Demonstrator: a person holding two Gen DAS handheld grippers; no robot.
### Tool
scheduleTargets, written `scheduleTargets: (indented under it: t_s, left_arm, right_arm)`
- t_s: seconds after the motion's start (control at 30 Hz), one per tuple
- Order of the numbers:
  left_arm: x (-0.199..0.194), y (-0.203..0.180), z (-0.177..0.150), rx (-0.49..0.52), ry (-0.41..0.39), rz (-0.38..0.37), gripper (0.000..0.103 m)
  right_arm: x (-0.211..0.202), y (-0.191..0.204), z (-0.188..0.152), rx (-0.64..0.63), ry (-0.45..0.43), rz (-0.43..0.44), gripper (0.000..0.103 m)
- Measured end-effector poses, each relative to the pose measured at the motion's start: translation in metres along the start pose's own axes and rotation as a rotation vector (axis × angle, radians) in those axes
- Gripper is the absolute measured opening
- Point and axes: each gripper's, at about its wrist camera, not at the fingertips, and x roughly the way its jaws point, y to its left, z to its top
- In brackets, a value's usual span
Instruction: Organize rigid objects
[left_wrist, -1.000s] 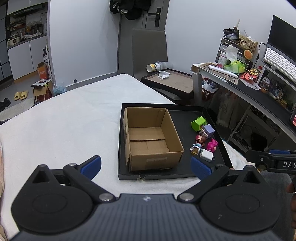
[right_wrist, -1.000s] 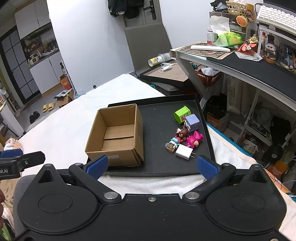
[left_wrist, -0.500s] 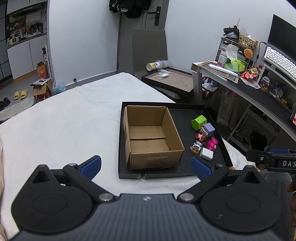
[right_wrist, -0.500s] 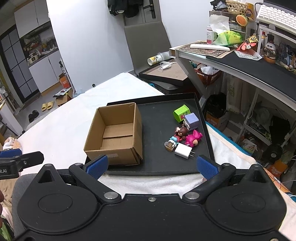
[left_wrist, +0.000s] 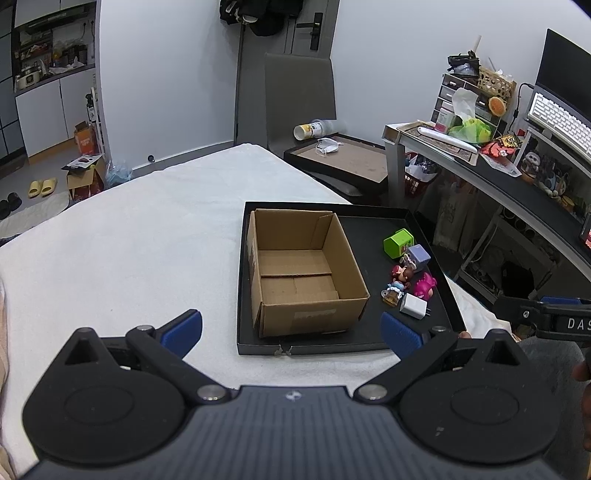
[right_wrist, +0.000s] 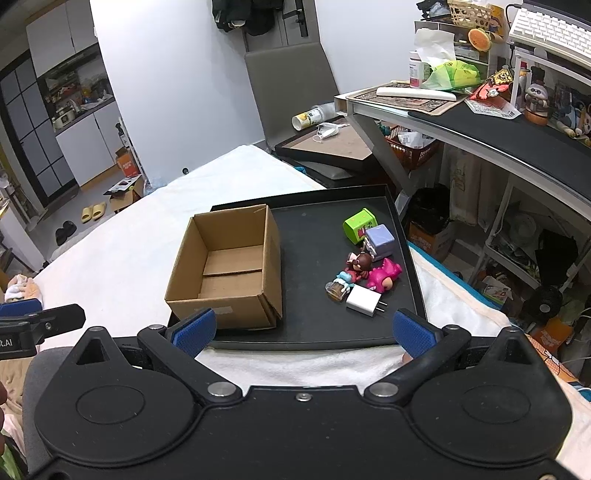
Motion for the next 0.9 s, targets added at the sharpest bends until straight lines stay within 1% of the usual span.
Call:
scheduleTargets:
  t_s: [0.53,0.9]
  left_arm:
    - [0.003,0.002,-0.001,0.004,0.007,-0.011,0.102]
    - [0.016,0.002,0.003,0.0,0.02,-0.016,0.102]
  right_arm:
    - [0.001,0.001,-0.001,0.0,0.002,-0.005,0.103]
    - [0.014,-0.002,0.0,0.007,0.014,-0.006,0.103]
